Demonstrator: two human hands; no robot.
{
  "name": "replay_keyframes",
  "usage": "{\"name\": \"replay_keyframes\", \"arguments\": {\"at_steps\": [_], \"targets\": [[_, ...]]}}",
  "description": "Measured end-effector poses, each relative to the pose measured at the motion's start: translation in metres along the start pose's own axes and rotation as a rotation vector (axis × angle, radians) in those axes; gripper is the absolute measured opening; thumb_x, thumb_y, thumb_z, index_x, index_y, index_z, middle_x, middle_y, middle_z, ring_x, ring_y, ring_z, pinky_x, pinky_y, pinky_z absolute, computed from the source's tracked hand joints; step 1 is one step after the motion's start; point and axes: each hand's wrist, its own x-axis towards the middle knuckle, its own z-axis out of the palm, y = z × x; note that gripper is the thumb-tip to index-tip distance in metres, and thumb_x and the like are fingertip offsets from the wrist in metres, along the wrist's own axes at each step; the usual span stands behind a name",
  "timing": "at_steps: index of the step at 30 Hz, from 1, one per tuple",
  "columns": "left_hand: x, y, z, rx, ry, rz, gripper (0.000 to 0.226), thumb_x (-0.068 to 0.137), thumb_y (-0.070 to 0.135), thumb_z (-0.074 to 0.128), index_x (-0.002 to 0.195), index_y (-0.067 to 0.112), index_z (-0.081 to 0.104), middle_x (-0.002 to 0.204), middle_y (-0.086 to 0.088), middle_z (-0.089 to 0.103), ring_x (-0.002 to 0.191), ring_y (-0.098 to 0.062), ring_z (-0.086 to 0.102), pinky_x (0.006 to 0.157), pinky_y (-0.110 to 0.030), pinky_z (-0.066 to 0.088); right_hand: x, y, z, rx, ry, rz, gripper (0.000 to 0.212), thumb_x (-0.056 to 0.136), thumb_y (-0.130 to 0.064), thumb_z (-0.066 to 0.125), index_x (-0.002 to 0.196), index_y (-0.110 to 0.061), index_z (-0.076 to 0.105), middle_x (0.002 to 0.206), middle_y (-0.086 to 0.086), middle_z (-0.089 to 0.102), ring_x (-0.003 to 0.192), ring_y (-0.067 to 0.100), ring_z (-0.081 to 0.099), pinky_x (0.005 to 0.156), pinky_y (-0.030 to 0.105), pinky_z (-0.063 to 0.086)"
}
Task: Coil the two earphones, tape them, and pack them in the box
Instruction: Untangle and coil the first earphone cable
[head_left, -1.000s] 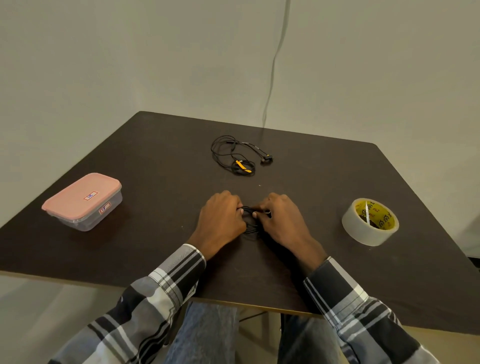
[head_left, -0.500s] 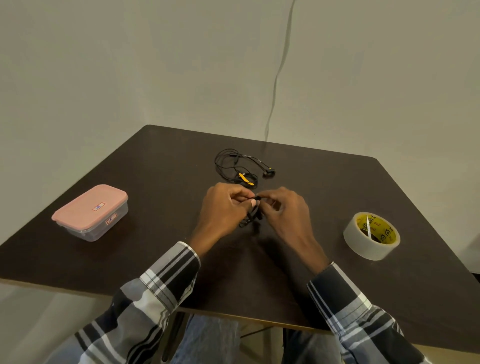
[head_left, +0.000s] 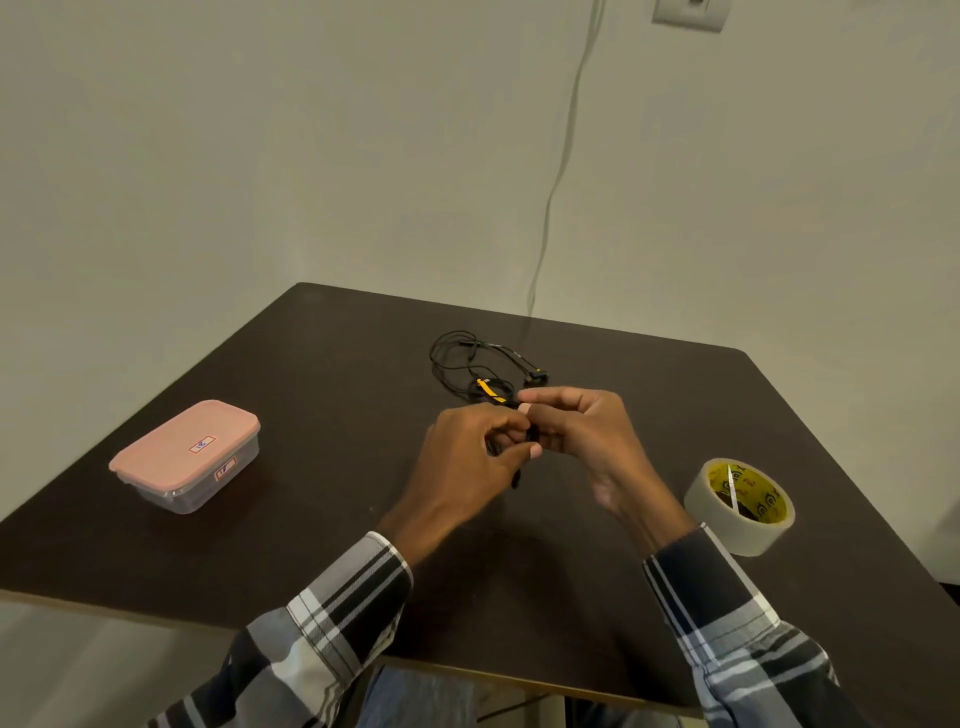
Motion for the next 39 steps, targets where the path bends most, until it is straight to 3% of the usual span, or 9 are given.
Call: {"name": "replay_keyframes", "arguments": {"at_steps": [7,10,12,16,24,29,32,36,39], "targets": [[0.011,-0.002,-0.025,-0.133,0.130,0.029,0.013,0.083,0.018,0.076,0.096,0.015,0.075,0.090,0.007,0.073,0.082,-0.006,0.068,0.076,-0.029,0.059,0.004,-0.022,-0.009,-0.184,-0.170,-0.067,0.018,0.083,-0.001,0.075,0.099,-0.006,0.078,0.089,0.011,0.078,0.079,0.012,0.072,0.071,0.020,0.057],[0.020,-0.009,-0.035,-0.208,-0.069,-0.057,0.026,0.090,0.023,0.068,0.116,0.020,0.069,0.111,0.012,0.070,0.108,0.000,0.063,0.098,-0.032,0.051,0.005,-0.030,-0.014,-0.232,-0.267,-0.076,0.019,0.083,-0.003,0.075,0.100,-0.008,0.079,0.089,0.010,0.078,0.086,0.013,0.073,0.080,0.024,0.057],[0.022,-0.010,-0.039,-0.288,-0.270,-0.114,0.026,0.095,0.023,0.062,0.119,0.021,0.068,0.114,0.010,0.071,0.112,-0.001,0.062,0.099,-0.028,0.048,0.005,-0.032,-0.016,-0.239,-0.302,-0.076,0.019,0.082,-0.005,0.075,0.100,-0.010,0.079,0.090,0.010,0.078,0.088,0.013,0.071,0.087,0.029,0.055],[0.019,-0.015,-0.038,-0.372,-0.335,-0.111,0.022,0.095,0.013,0.060,0.113,0.010,0.072,0.099,-0.004,0.076,0.102,-0.013,0.069,0.095,-0.025,0.052,0.005,-0.026,-0.018,-0.221,-0.336,-0.044,0.018,0.084,-0.008,0.075,0.101,-0.012,0.079,0.093,0.014,0.077,0.087,0.017,0.070,0.085,0.033,0.053],[0.011,-0.023,-0.028,-0.470,-0.294,-0.270,0.018,0.092,0.016,0.065,0.107,0.018,0.076,0.079,-0.001,0.072,0.076,-0.003,0.064,0.066,-0.013,0.046,0.010,0.004,-0.019,0.020,-0.362,0.141,0.023,0.089,-0.008,0.070,0.112,-0.003,0.072,0.088,0.011,0.072,0.075,0.020,0.068,0.073,0.034,0.057],[0.005,-0.032,-0.025,-0.635,-0.368,-0.429,0.032,0.086,0.029,0.067,0.117,0.021,0.072,0.088,-0.002,0.071,0.087,-0.012,0.066,0.075,-0.032,0.056,0.011,0.017,-0.018,0.130,-0.358,0.141,0.025,0.090,-0.005,0.066,0.114,0.000,0.071,0.082,0.007,0.069,0.066,0.013,0.060,0.069,0.027,0.057],[0.004,-0.036,-0.022,-0.673,-0.375,-0.460,0.032,0.089,0.022,0.065,0.121,0.017,0.069,0.092,0.006,0.073,0.091,-0.009,0.067,0.072,-0.028,0.055,0.011,0.021,-0.020,0.132,-0.363,0.147,0.028,0.090,-0.005,0.067,0.116,0.002,0.069,0.083,0.007,0.070,0.064,0.011,0.059,0.068,0.026,0.057],[0.004,-0.038,-0.021,-0.581,-0.399,-0.418,0.026,0.091,0.023,0.066,0.116,0.023,0.072,0.111,0.006,0.074,0.105,-0.009,0.067,0.075,-0.029,0.057,0.012,0.025,-0.021,0.118,-0.343,0.169,0.027,0.087,-0.006,0.070,0.113,0.002,0.071,0.083,0.009,0.071,0.062,0.010,0.057,0.063,0.023,0.056],[0.005,-0.040,-0.019,-0.341,-0.377,-0.337,0.016,0.091,0.025,0.068,0.102,0.034,0.074,0.101,0.011,0.075,0.086,-0.001,0.067,0.062,-0.021,0.054,0.013,0.031,-0.021,0.083,-0.293,0.208,0.027,0.085,-0.005,0.073,0.111,0.002,0.071,0.088,0.014,0.072,0.062,0.012,0.060,0.063,0.025,0.058]]}}
